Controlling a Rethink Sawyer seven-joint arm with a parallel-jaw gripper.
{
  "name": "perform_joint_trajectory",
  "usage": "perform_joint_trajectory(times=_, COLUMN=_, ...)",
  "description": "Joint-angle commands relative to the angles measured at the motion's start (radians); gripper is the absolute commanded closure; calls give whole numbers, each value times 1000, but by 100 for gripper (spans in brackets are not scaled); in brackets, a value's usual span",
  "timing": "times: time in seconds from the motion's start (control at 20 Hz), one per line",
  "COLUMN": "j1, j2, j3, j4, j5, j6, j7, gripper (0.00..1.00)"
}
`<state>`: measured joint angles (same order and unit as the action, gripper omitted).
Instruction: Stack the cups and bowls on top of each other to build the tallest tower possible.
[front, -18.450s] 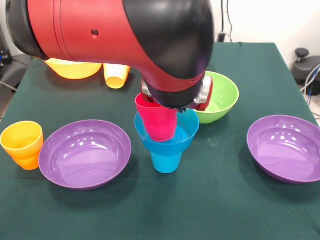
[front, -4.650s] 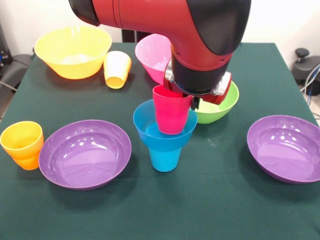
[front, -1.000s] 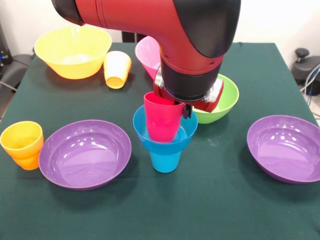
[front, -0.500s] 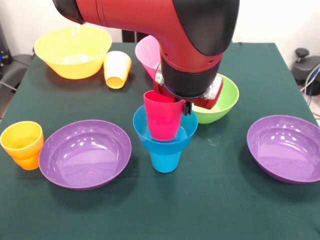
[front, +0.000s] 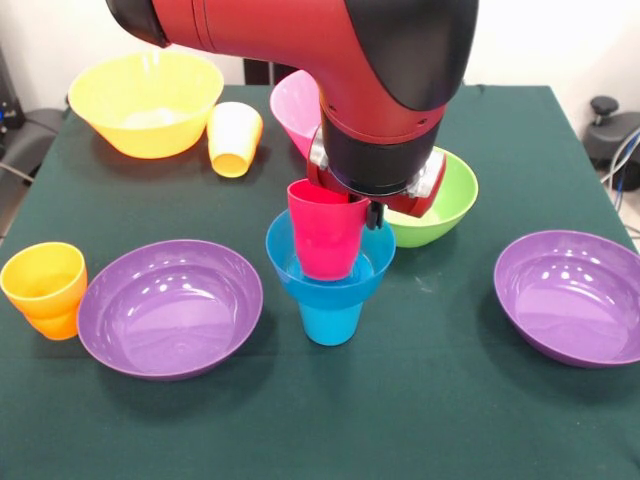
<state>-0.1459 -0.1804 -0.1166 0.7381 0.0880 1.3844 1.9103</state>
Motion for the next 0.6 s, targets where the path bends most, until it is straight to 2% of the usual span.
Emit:
perform_joint_trajectory(times=0.05, j1=2, j2=9, j3=47, j4=110, j5=-33, j6=-91, j7=65, gripper=100)
perform_joint_trajectory(times=0.6, j1=8, j2=-26, j3=47, j4=183, j5=-30, j6=-131, j7=67, gripper=100)
